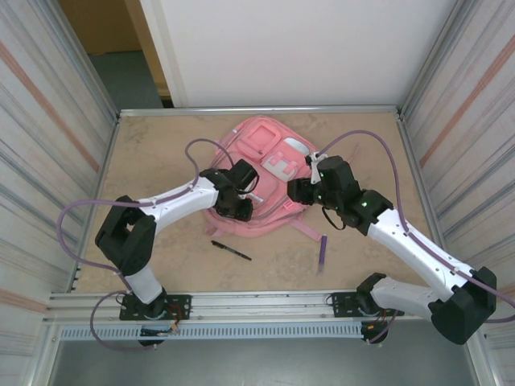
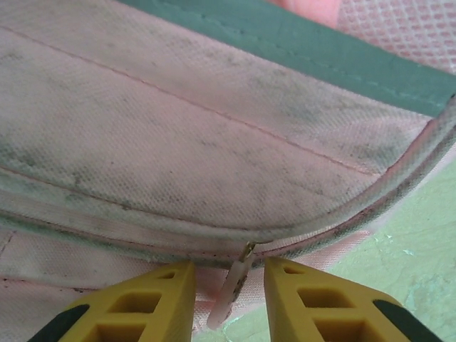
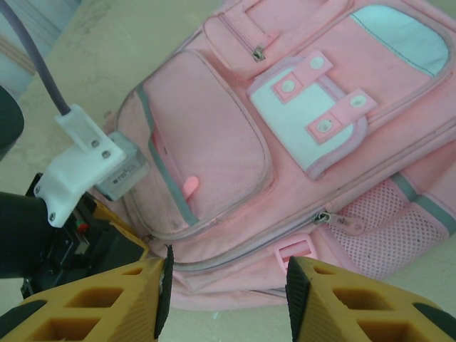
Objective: Pack the student bag
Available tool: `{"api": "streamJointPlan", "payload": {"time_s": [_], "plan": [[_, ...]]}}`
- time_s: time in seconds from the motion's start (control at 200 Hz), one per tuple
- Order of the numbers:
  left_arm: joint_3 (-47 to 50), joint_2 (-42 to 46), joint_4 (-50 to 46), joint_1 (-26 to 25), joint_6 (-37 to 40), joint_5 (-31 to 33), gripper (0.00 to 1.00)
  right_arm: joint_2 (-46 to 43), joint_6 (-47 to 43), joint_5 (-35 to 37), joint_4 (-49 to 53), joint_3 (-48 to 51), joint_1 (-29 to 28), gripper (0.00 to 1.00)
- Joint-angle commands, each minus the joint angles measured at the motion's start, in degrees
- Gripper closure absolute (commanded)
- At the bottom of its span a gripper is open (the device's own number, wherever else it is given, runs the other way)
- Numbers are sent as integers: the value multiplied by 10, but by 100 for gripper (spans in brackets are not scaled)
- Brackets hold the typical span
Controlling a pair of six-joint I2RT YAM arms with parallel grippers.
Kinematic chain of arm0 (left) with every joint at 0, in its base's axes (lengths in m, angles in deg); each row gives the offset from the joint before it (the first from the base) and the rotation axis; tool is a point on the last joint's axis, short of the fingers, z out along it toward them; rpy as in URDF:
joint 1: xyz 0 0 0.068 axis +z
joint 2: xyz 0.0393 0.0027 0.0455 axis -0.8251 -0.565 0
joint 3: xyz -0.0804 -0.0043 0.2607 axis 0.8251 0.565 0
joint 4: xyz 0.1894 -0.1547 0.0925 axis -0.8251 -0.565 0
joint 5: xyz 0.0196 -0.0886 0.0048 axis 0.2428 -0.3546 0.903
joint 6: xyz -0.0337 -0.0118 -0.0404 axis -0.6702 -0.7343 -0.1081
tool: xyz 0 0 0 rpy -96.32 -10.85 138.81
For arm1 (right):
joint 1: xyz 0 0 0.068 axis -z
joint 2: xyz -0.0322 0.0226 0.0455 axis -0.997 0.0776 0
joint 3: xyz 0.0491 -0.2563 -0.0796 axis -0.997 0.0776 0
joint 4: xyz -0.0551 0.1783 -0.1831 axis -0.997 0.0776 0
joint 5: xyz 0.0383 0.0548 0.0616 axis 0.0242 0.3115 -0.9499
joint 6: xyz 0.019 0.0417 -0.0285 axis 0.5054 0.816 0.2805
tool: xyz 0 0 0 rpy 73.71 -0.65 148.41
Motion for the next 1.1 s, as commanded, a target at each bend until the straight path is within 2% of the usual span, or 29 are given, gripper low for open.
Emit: {"api": "streamJointPlan", "payload": {"time_s": [0.0,0.15,0.291,0.466,0.551,0.631,0.691,0.767,0.852,0.992,1.097], "plan": [[-4,3,-5,2,16,22,68,-9,-12,18,-11,2,-9,53],[4,-18,14,2,19,-11,71,-8,-11,19,-13,-1,-18,52],[9,-17,17,2,17,-15,86,-8,-10,27,-12,2,-24,52],[17,3,33,4,26,-51,89,11,-5,29,0,-8,-31,52],[21,5,38,14,31,-74,100,30,10,22,-11,-6,-37,52],[28,24,33,31,35,-72,100,53,35,12,-44,6,-56,49],[37,52,36,54,35,-94,100,75,34,-8,-78,14,-78,47],[56,93,61,89,43,-175,100,96,-7,-33,-113,13,-104,44],[88,133,107,126,43,-277,100,108,-102,-112,-156,1,-104,41],[97,159,117,151,45,-300,100,129,-292,-183,-157,-16,-88,41],[103,158,150,150,37,-355,100,147,-422,-203,-175,-13,-92,41]]}}
